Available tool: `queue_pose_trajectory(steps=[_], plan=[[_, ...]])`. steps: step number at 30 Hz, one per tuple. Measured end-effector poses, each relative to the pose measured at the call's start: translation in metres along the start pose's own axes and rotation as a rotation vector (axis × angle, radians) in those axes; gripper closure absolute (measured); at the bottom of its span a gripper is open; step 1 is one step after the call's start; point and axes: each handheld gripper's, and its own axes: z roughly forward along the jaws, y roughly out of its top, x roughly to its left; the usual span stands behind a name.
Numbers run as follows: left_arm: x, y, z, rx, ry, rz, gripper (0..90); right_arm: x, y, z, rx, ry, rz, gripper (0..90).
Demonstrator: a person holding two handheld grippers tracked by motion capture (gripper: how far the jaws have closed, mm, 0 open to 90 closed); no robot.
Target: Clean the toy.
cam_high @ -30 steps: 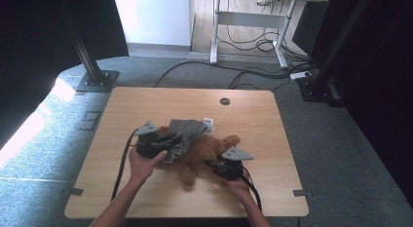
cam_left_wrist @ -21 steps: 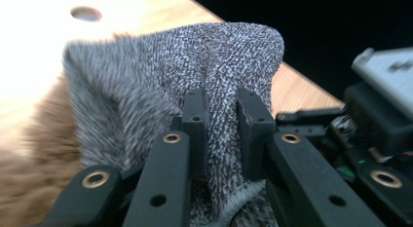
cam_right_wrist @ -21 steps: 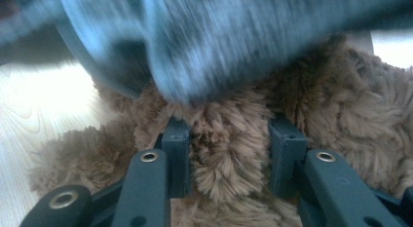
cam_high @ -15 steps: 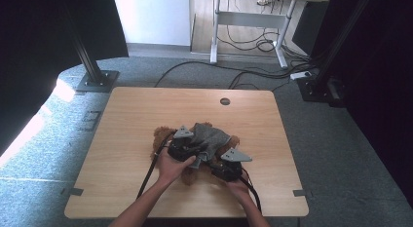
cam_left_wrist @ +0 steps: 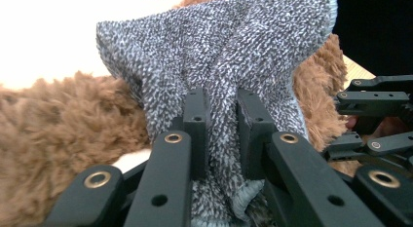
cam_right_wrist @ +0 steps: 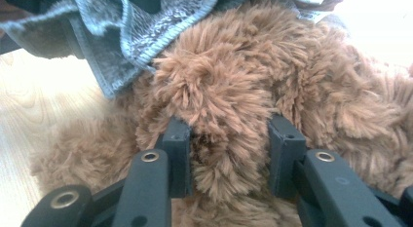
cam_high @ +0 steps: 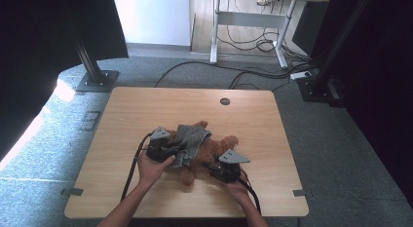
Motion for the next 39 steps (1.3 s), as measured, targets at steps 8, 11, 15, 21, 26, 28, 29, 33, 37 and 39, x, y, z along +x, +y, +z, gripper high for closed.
queue_pose_trajectory(steps=[8, 11, 15, 21, 26, 28, 29, 33, 37, 39], plan=[[0.023, -0.002, -0.029, -0.064, 0.032, -0.061, 76.7, 0.001, -0.001, -0.001, -0.004, 0.002, -0.001, 60.4], [0.037, -0.010, -0.039, -0.074, 0.030, -0.113, 76.8, 0.001, -0.001, -0.002, -0.003, 0.005, 0.000, 59.9], [0.057, -0.024, -0.051, -0.074, 0.094, -0.146, 77.2, 0.000, -0.001, -0.003, -0.008, 0.008, 0.007, 59.8], [0.084, -0.046, -0.056, -0.036, 0.145, -0.216, 77.6, -0.001, -0.001, -0.002, -0.011, 0.015, 0.015, 59.9], [0.092, -0.054, -0.053, 0.013, 0.199, -0.203, 77.7, -0.001, -0.001, -0.003, -0.010, 0.015, 0.014, 59.9], [0.096, -0.059, -0.049, 0.062, 0.230, -0.200, 77.8, -0.001, -0.001, -0.003, -0.010, 0.015, 0.016, 60.0], [0.098, -0.063, -0.047, 0.085, 0.233, -0.207, 77.8, -0.002, -0.002, -0.003, -0.011, 0.015, 0.017, 60.0], [0.097, -0.066, -0.053, 0.044, 0.195, -0.212, 77.9, -0.003, -0.002, -0.003, -0.014, 0.020, 0.023, 60.1], [0.079, -0.043, -0.076, -0.077, 0.139, -0.175, 78.2, -0.005, -0.002, -0.003, -0.022, 0.029, 0.039, 60.1], [0.063, -0.028, -0.083, -0.121, 0.106, -0.131, 78.4, -0.005, -0.003, -0.003, -0.021, 0.029, 0.034, 60.1]])
